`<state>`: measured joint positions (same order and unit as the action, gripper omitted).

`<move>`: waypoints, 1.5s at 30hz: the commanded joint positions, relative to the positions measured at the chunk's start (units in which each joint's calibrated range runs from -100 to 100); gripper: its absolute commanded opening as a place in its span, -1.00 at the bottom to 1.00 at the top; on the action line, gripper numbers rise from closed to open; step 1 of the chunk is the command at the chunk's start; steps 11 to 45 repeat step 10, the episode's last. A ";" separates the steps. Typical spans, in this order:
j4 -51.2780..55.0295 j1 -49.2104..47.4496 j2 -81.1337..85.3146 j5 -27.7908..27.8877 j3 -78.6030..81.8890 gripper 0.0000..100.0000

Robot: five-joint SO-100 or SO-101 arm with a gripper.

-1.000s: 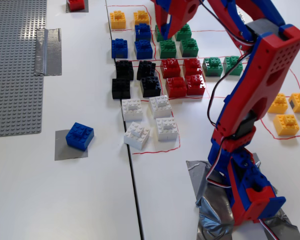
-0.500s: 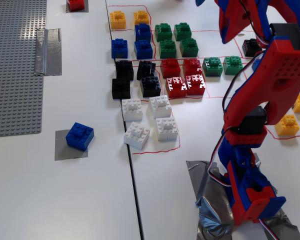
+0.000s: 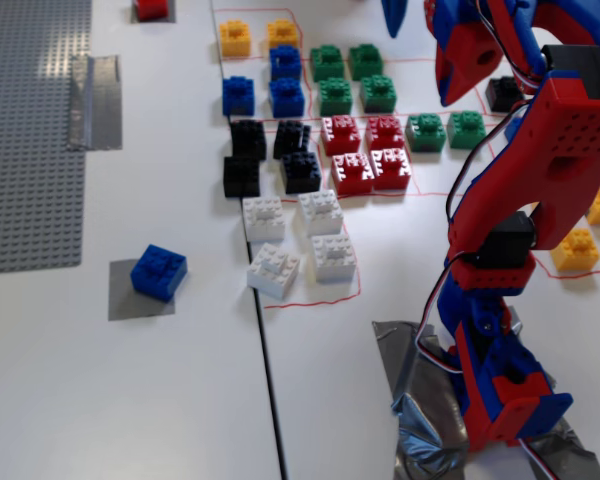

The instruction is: Grab the block and put it in the grey marker

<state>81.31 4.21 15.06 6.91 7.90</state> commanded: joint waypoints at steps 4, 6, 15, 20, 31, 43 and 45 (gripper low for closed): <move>-1.19 0.60 3.83 -0.44 -1.63 -1.00; -1.43 0.50 3.83 -0.49 -1.45 -1.00; -1.59 0.50 3.83 -0.49 -1.27 -1.00; -1.59 0.50 3.83 -0.49 -1.27 -1.00; -1.59 0.50 3.83 -0.49 -1.27 -1.00; -1.59 0.50 3.83 -0.49 -1.27 -1.00; -1.59 0.50 3.83 -0.49 -1.27 -1.00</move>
